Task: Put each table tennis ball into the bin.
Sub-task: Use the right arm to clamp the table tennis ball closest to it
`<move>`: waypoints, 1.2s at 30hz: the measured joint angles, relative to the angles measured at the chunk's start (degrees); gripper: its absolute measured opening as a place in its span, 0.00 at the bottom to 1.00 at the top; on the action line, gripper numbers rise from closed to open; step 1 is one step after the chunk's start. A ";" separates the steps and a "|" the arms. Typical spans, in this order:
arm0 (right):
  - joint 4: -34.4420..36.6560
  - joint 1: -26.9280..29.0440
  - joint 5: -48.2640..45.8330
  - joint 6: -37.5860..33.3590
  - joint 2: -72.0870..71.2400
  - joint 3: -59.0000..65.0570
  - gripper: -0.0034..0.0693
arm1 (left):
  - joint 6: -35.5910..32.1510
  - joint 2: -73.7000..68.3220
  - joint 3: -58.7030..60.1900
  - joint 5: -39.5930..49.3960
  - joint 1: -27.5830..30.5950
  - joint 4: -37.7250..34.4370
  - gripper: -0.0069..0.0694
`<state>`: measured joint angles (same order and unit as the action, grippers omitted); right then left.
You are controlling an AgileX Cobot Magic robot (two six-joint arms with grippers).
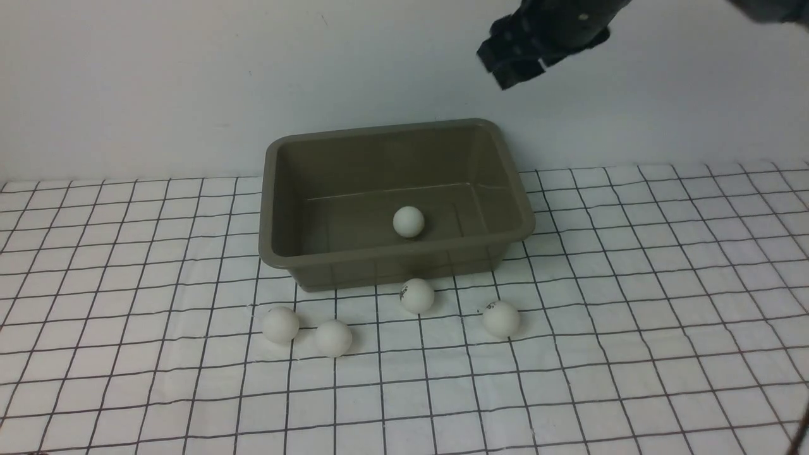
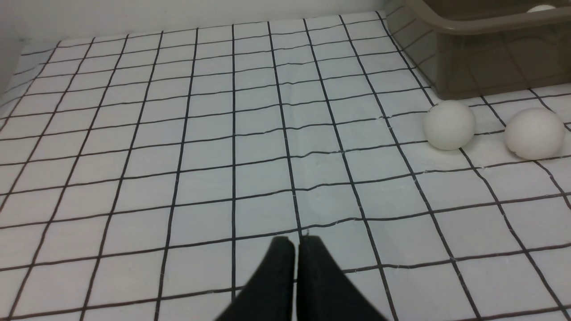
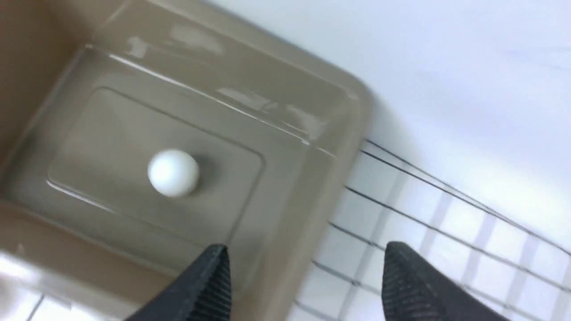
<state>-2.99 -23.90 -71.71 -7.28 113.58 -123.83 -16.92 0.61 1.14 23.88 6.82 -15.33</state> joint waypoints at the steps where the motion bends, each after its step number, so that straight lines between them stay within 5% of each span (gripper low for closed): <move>1: -0.13 0.33 0.00 0.00 -1.72 2.13 0.62 | 0.00 0.00 0.00 0.00 0.00 0.00 0.09; 7: 0.77 0.68 -0.07 0.00 -10.35 18.86 0.62 | 0.00 0.00 0.00 0.00 0.00 0.00 0.09; 15: 12.09 0.68 8.63 -4.86 -13.05 42.28 0.62 | 0.00 0.00 0.00 0.00 0.00 0.00 0.09; 36: 12.96 -3.01 27.02 -9.23 -0.62 44.82 0.62 | 0.00 0.00 0.00 0.00 0.00 0.00 0.09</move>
<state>9.97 -26.90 -44.69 -16.51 112.95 -79.01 -16.92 0.61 1.14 23.88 6.82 -15.33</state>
